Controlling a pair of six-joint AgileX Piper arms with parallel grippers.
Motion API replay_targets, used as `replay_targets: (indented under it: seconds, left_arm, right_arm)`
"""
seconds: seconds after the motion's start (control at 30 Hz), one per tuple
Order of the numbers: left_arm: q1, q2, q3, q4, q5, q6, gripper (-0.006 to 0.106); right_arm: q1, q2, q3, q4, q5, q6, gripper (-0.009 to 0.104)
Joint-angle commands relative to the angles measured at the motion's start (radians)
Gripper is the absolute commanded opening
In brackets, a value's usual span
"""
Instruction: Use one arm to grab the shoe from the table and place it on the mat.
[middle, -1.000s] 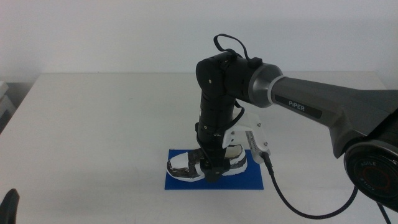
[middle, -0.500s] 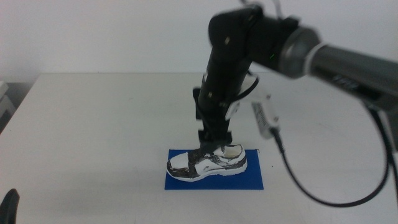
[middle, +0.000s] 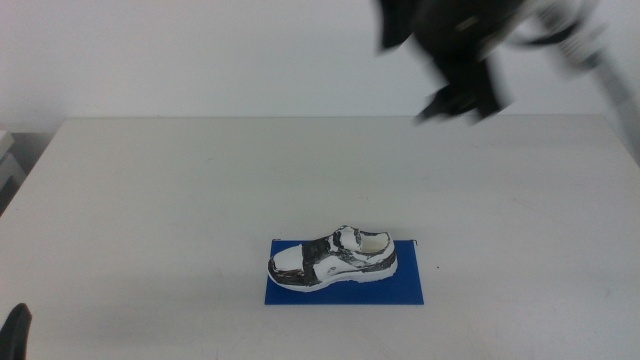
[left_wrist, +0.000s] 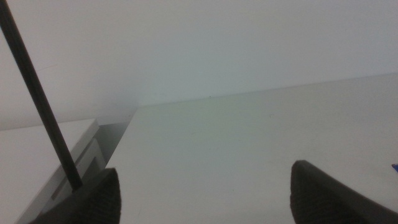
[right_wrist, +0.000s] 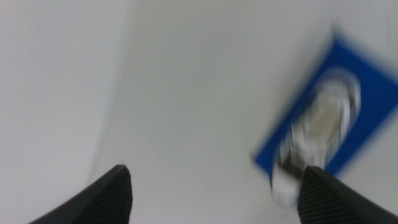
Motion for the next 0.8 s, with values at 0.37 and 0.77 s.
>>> replay_targets:
  seconds: [0.37,0.77]
  left_arm:
    - [-0.005,-0.007,0.005,-0.009,-0.081,-0.006,0.094]
    - [-0.005,-0.007,0.005,-0.009,-0.081,-0.006,0.094]
  right_arm:
    - [-0.141,-0.313,0.077,-0.064,0.043,-0.660,0.092]
    - [-0.180,-0.702,0.699,-0.112,-0.429,-0.864,0.083]
